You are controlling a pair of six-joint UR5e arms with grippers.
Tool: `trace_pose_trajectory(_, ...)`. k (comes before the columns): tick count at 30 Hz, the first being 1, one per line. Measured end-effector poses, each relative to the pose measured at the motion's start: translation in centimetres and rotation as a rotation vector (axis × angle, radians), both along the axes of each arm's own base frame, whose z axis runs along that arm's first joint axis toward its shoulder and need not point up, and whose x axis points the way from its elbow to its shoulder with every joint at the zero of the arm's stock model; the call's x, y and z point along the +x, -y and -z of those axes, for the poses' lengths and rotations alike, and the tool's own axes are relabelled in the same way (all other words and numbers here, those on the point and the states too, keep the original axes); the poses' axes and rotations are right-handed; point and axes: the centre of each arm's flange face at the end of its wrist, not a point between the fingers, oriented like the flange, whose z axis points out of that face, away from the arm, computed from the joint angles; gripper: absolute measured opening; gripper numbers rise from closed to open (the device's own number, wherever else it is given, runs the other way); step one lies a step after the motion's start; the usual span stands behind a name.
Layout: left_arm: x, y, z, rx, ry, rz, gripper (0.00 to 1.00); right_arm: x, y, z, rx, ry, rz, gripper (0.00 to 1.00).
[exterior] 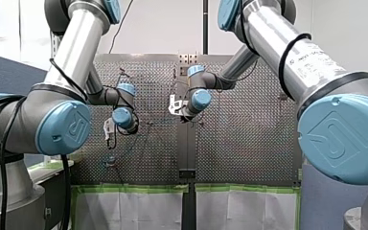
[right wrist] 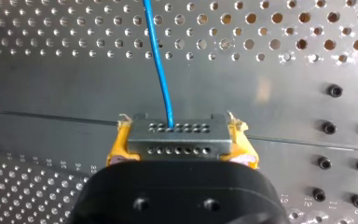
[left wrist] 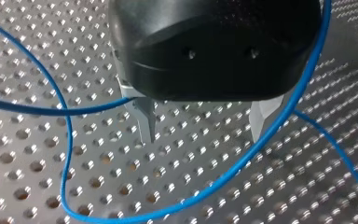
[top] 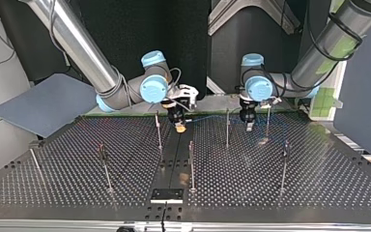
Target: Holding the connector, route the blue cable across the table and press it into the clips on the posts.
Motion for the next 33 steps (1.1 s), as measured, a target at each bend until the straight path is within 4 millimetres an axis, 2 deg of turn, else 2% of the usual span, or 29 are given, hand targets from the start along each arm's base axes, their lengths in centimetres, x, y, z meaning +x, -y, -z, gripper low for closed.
trace_pose_trajectory(14, -5.0, 1.6, -2.1, -0.044, 0.009, 0.028, 0.99, 0.3, -0.4, 0.0, 0.001, -0.001, -0.008, 0.0)
trace_pose_trajectory(26, -10.5, 4.0, -3.6, -0.062, -0.002, 0.086, 0.99, 0.4, -0.6, 0.0, 0.004, -0.003, -0.011, 0.0)
trace_pose_trajectory(33, -12.3, 6.3, -6.1, -0.095, 0.057, 0.133, 0.99, 0.2, -0.3, 0.0, 0.005, -0.001, -0.005, 0.0)
